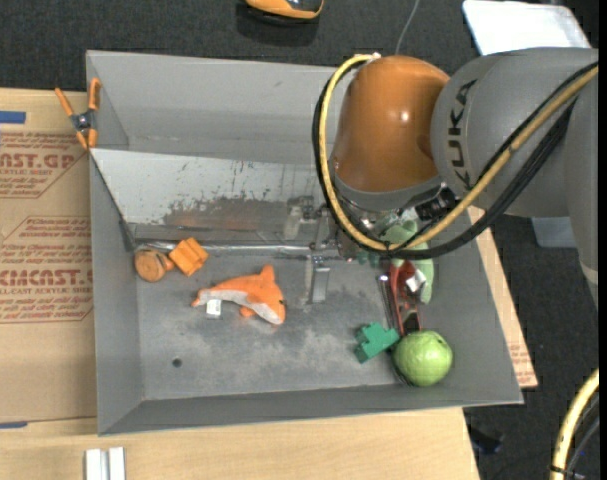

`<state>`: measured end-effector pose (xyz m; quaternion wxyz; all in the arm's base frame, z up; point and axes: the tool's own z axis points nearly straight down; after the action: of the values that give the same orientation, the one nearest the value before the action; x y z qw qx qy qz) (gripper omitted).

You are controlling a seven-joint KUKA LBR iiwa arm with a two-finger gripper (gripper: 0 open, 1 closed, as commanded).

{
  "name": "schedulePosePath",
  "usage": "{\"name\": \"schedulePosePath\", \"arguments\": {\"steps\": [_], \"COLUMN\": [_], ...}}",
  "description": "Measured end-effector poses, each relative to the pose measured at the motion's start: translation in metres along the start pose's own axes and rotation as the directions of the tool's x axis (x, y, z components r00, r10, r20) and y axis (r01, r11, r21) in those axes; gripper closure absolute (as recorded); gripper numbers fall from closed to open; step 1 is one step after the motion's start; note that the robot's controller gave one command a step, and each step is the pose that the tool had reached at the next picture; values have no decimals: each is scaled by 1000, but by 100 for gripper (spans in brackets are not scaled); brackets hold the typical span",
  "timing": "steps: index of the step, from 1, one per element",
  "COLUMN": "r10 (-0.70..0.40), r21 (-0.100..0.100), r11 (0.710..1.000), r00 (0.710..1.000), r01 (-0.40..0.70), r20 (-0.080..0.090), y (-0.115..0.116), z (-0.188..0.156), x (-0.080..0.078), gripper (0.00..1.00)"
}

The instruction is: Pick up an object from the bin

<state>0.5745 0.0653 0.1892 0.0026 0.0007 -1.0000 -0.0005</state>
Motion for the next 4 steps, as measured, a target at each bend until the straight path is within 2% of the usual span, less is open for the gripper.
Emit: {"name": "schedulePosePath", "arguments": {"steps": [1, 2, 3, 4], "r10": [1, -372, -368, -234], "r21": [0, 4, 3, 2], "r11": [1000, 928, 930, 972], "r00": [1000, 928, 930, 972], "r01": [-1, 372, 368, 234], "r20": [8, 9, 10, 11], "y": [0, 23, 43, 67], "z": [-4, -2, 1, 18], "x": [-2, -7, -12, -13], "gripper": [0, 0, 0, 0]}}
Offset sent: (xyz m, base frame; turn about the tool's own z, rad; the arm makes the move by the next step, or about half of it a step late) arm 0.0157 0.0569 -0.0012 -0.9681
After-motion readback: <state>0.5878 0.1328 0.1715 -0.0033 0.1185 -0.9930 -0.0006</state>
